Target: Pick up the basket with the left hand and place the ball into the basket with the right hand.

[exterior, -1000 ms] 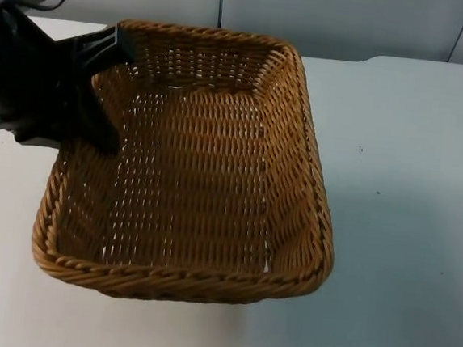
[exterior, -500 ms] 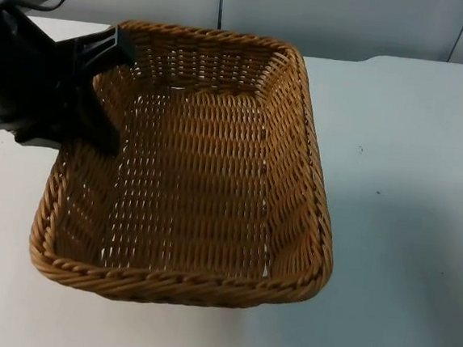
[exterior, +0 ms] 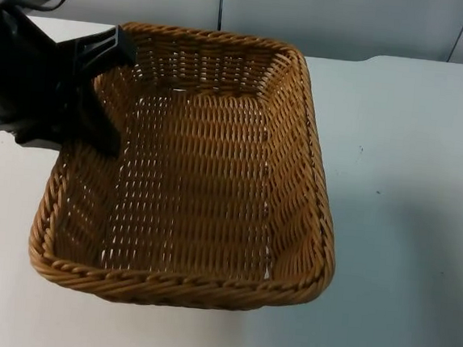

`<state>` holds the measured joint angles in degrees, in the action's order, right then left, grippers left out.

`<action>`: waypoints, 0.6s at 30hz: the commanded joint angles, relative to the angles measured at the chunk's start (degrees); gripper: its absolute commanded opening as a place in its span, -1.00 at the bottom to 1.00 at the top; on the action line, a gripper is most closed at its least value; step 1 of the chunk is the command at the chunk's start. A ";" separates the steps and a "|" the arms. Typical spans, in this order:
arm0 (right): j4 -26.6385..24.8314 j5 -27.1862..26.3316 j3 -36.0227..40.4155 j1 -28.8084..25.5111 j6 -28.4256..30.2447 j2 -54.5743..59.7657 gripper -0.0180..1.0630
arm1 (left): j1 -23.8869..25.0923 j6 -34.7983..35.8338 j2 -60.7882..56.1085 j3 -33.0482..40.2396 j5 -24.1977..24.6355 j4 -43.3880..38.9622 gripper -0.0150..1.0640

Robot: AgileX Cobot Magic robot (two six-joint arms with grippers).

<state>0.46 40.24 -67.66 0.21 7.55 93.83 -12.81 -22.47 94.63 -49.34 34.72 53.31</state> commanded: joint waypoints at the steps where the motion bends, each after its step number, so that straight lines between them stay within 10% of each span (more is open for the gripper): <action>1: 0.95 0.65 -1.96 -0.36 0.48 3.35 0.82 | 0.07 -0.32 -0.91 0.05 0.94 1.75 -0.98; 18: 0.64 -2.51 -4.50 -2.49 1.06 20.49 0.76 | 0.07 -1.04 -0.91 0.05 0.99 1.75 -0.98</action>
<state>0.81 38.36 -71.69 -1.95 8.14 114.09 -12.81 -23.25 94.63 -49.34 34.94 53.31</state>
